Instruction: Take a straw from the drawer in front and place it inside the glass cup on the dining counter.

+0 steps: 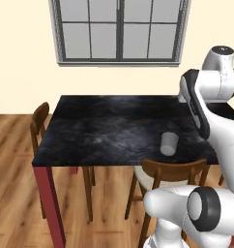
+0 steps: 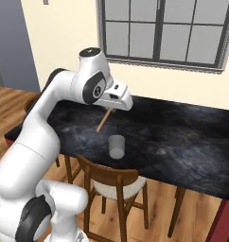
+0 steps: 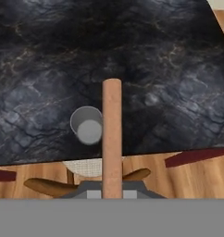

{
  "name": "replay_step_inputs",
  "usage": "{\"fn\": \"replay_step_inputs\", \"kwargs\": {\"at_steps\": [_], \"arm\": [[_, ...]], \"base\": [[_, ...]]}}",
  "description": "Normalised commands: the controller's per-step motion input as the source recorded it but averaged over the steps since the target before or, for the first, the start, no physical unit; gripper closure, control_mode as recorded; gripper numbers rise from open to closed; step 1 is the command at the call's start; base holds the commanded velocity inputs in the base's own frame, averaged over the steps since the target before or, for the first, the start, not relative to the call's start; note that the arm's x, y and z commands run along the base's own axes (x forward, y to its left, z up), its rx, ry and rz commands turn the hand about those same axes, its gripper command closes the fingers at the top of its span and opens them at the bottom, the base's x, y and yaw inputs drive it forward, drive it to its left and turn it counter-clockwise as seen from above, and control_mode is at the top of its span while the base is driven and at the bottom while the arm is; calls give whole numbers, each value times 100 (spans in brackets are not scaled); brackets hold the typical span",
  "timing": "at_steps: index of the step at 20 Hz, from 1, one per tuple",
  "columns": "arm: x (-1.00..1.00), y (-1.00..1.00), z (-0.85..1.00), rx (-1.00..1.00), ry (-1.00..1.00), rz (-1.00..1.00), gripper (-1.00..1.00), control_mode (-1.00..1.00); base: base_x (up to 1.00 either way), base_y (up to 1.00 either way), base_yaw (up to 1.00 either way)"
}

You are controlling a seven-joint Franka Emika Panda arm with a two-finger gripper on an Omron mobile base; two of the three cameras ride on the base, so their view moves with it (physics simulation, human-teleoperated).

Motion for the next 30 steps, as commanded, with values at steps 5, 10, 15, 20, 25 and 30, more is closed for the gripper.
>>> {"fn": "replay_step_inputs", "kwargs": {"at_steps": [5, 10, 15, 20, 25, 30], "arm": [[57, -9, 0, 16, 0, 17, 100, -100], [27, -36, 0, 15, -6, 33, 100, -100], [5, -57, 0, 15, -16, 35, 100, -100], [13, -39, -4, 11, -11, 34, 100, -100], [7, -33, -5, 9, -10, 33, 100, -100], [15, -10, 0, 10, -8, 31, 100, -100]], "base": [[0, 0, 0], [0, 0, 0], [0, 0, 0], [0, 0, 0], [0, 0, 0], [0, 0, 0]]}}
